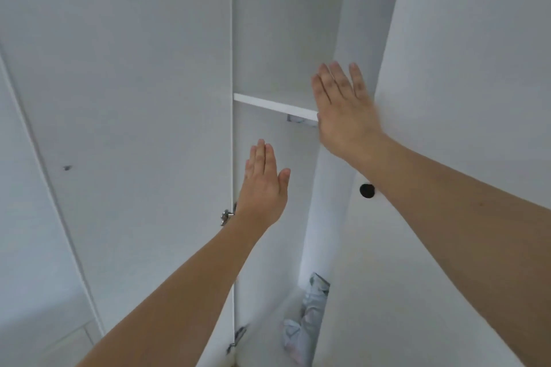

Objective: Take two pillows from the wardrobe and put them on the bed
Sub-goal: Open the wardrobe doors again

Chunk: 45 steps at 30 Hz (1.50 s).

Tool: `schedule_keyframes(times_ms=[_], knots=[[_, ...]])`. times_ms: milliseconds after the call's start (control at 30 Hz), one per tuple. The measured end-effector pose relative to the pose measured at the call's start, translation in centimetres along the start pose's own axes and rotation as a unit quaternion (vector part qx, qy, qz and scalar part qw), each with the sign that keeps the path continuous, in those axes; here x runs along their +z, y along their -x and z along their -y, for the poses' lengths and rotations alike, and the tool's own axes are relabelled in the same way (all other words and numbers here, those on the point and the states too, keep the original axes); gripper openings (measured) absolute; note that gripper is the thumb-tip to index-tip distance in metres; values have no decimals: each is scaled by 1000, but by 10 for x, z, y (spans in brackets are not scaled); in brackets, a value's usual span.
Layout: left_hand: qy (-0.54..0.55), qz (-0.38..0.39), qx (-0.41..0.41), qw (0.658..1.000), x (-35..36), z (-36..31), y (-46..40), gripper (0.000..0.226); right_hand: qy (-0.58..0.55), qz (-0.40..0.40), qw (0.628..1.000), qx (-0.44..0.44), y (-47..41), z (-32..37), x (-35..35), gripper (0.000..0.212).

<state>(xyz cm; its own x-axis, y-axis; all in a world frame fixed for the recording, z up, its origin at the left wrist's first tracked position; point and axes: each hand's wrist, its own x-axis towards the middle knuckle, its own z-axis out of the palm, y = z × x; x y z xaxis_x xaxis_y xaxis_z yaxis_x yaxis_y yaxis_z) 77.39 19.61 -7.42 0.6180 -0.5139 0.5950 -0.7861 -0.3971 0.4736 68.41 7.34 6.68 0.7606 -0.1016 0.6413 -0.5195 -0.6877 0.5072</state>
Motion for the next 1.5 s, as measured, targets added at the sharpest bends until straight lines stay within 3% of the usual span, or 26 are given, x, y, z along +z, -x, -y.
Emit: schedule_keyframes(times_ms=[200, 333, 500, 667, 867, 1333, 1500], knots=[[131, 149, 49, 979, 74, -60, -21, 61, 133, -5, 991, 17, 23, -48, 13, 61], [259, 163, 35, 951, 92, -72, -28, 55, 160, -15, 987, 24, 20, -54, 12, 59], [409, 183, 101, 888, 81, -67, -28, 36, 186, -27, 981, 48, 17, -48, 7, 58], [514, 183, 63, 835, 78, -73, -22, 37, 195, 9, 976, 100, 20, -33, 4, 57], [520, 224, 47, 823, 68, -64, -22, 43, 217, 39, 967, 130, 20, -19, -6, 57], [502, 331, 99, 793, 28, -31, -6, 52, 290, 19, 942, 165, 41, 25, -57, 52], [503, 330, 127, 789, 19, -26, 8, 45, 290, 12, 938, 190, 52, 46, -79, 36]])
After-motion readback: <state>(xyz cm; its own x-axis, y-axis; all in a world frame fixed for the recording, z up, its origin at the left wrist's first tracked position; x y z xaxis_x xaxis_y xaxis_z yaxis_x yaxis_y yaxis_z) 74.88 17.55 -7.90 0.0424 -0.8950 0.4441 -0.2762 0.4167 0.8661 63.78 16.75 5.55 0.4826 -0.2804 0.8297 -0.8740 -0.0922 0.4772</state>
